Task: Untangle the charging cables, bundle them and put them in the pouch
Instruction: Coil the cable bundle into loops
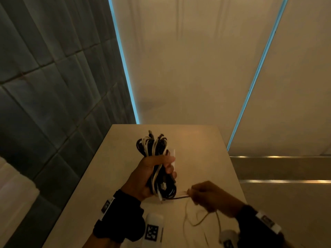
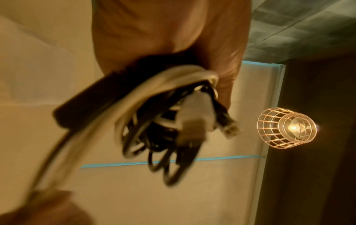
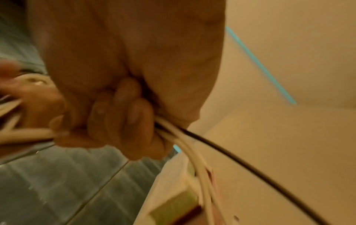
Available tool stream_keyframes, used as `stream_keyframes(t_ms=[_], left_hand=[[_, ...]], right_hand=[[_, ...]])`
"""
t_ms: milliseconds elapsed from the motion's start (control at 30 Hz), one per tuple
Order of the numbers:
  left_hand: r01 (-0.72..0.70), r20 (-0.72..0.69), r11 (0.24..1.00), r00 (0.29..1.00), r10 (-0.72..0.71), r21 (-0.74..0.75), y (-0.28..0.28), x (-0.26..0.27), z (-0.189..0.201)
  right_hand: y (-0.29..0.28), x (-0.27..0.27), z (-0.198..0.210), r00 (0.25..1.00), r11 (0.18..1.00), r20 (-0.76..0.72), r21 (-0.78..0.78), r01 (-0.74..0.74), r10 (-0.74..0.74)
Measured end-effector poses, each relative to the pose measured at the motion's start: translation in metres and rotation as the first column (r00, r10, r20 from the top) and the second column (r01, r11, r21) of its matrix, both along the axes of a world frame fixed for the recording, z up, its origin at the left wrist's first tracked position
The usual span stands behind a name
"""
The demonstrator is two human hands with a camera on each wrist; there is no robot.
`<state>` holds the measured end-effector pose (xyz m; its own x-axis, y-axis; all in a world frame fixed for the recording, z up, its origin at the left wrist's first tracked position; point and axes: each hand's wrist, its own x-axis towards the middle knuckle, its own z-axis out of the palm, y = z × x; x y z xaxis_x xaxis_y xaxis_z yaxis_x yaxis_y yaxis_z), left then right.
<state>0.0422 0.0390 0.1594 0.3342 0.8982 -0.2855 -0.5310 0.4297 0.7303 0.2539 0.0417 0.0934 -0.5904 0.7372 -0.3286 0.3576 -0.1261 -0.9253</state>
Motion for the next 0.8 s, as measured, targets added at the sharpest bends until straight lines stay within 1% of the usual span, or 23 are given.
stream_keyframes(t_ms=[100, 167, 267, 333, 400, 467, 533, 633, 667, 733, 800], left_hand=[[0.119, -0.118, 0.993, 0.986, -0.119, -0.004, -0.007, 0.003, -0.006], [0.135, -0.234, 0.99, 0.965, -0.121, 0.044, -0.01, 0.009, -0.008], [0.059, -0.345, 0.988, 0.939, -0.007, 0.143, -0.012, 0.018, -0.008], [-0.031, -0.382, 0.983, 0.919, 0.099, 0.183, -0.01, 0.017, -0.009], [-0.077, -0.399, 0.973, 0.903, 0.161, 0.219, -0.009, 0.015, -0.012], [-0.097, -0.405, 0.969, 0.896, 0.184, 0.225, -0.011, 0.012, -0.013], [-0.1, -0.38, 0.97, 0.907, 0.181, 0.223, -0.012, 0.011, -0.015], [-0.069, -0.287, 0.979, 0.95, 0.123, 0.19, -0.015, 0.014, -0.015], [-0.048, -0.279, 0.982, 0.955, 0.099, 0.182, -0.016, 0.016, -0.016], [0.021, -0.302, 0.989, 0.953, 0.025, 0.148, -0.017, 0.015, -0.016], [0.127, -0.333, 0.987, 0.939, -0.088, 0.098, -0.018, 0.013, -0.016]], right_hand=[[0.025, 0.014, 0.03, 0.998, 0.998, -0.021, 0.03, -0.051, 0.052], [0.037, 0.012, 0.049, 0.994, 0.988, 0.011, 0.115, -0.107, 0.106], [0.05, -0.002, 0.071, 0.981, 0.932, 0.168, 0.33, -0.148, 0.096], [0.055, -0.01, 0.076, 0.978, 0.884, 0.197, 0.445, -0.145, 0.062], [0.058, -0.012, 0.075, 0.981, 0.851, 0.189, 0.51, -0.125, 0.031], [0.059, -0.013, 0.074, 0.983, 0.815, 0.181, 0.567, -0.117, 0.015], [0.059, -0.014, 0.075, 0.987, 0.772, 0.163, 0.627, -0.102, -0.002], [0.059, -0.018, 0.08, 0.994, 0.713, 0.112, 0.698, -0.067, -0.016], [0.059, -0.02, 0.082, 0.995, 0.696, 0.1, 0.715, -0.063, -0.012], [0.06, -0.02, 0.088, 0.997, 0.681, 0.081, 0.729, -0.07, 0.016], [0.066, -0.014, 0.094, 0.996, 0.69, 0.079, 0.719, -0.088, 0.045]])
